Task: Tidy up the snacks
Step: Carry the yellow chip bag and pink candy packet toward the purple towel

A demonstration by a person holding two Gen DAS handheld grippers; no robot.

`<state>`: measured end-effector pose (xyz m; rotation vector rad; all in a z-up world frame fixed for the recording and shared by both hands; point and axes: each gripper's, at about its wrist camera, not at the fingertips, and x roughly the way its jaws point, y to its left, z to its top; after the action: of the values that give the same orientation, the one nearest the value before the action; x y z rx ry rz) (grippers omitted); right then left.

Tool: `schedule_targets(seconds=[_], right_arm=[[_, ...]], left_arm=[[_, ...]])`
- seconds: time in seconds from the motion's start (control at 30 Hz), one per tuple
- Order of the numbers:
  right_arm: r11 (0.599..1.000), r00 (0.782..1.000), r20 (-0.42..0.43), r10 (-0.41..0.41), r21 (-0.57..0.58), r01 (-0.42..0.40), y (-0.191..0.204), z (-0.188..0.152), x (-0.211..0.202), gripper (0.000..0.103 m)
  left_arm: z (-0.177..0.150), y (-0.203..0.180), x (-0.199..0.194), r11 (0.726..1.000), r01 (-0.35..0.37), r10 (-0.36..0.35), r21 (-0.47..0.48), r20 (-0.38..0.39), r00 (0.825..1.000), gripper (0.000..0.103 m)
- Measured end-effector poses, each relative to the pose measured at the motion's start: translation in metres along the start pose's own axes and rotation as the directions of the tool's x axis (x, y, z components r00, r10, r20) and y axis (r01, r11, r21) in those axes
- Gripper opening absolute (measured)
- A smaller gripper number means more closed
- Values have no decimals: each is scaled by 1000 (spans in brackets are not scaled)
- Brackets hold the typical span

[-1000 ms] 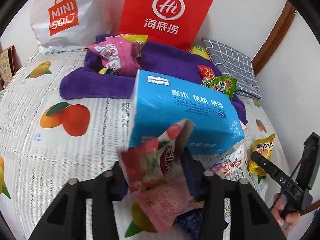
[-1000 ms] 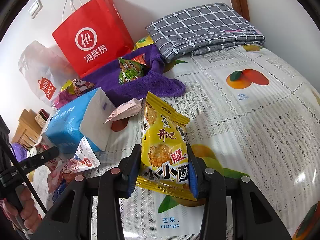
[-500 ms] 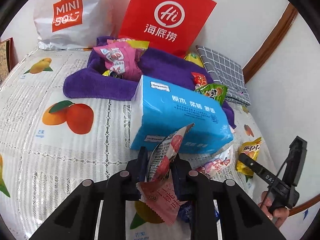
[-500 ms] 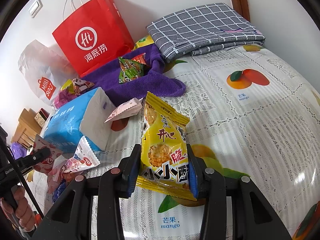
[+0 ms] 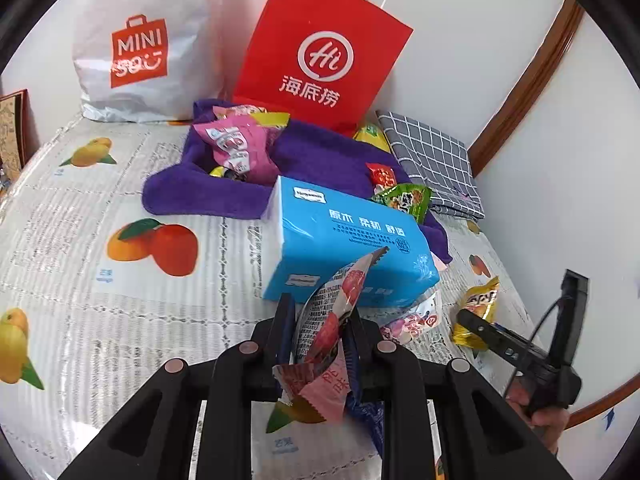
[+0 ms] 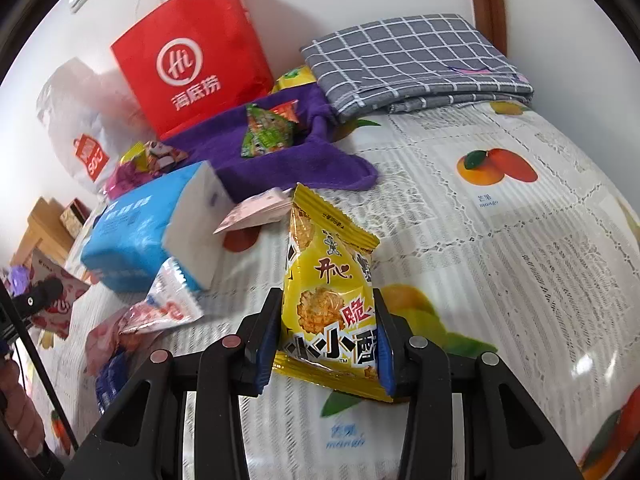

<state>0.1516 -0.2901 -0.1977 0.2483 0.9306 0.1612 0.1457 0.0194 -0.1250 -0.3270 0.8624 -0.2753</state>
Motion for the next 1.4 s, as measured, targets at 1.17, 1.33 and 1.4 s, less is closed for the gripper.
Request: schedule_targets(seconds=[1.17, 1.33, 1.4], right_arm=[[972, 982, 134, 130, -212, -100, 111, 62, -72, 41], [971, 982, 140, 126, -221, -94, 111, 71, -67, 41], [970, 982, 142, 121, -227, -87, 112, 73, -65, 41]], left_arm=[[61, -22, -31, 998, -37, 30, 60, 100, 995, 22], [70, -21, -24, 997, -44, 38, 56, 102, 994, 21], [73, -21, -22, 997, -50, 44, 57, 105, 993, 21]])
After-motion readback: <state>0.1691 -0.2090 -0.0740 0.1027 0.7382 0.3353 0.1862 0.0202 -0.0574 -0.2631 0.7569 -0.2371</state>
